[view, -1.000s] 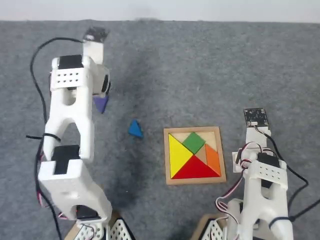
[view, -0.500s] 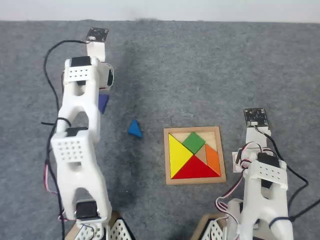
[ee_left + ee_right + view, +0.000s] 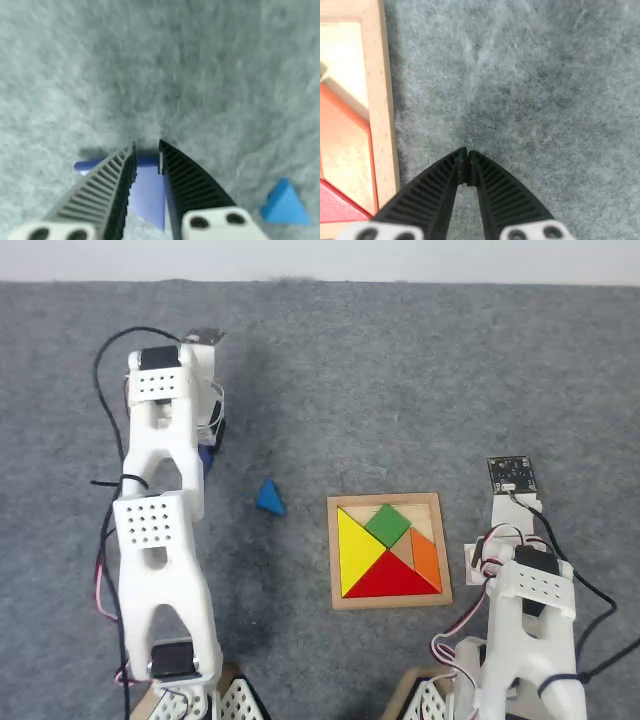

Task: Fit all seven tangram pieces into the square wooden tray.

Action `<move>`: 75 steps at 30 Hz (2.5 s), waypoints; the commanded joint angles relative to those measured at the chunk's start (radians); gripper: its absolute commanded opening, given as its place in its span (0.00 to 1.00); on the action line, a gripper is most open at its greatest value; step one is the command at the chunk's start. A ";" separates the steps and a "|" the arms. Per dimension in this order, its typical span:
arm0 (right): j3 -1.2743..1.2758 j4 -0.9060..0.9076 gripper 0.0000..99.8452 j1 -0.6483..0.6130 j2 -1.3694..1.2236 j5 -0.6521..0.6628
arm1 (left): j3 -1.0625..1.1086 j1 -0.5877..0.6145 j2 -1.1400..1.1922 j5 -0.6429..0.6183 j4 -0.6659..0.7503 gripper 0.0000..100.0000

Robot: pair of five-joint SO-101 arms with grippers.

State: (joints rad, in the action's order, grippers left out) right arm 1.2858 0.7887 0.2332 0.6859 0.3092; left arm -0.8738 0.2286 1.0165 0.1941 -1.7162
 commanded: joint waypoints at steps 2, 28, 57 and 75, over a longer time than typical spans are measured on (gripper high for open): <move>-0.011 -0.021 0.01 0.013 0.004 -0.005 | 0.260 -0.012 -0.213 0.054 -0.040 0.07; -0.011 -0.018 0.01 0.013 0.004 -0.003 | 1.319 0.083 -0.893 0.095 0.628 0.18; -0.011 -0.016 0.01 0.013 0.004 0.025 | 1.268 0.089 -0.698 0.072 0.503 0.18; -0.011 -0.016 0.01 0.018 0.004 0.023 | 1.225 -0.267 -1.079 0.018 0.278 0.01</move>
State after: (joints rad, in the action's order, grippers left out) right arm 1.2858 0.7887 0.2332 0.6859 0.3107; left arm 0.3844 0.0997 0.0499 0.2601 -1.3955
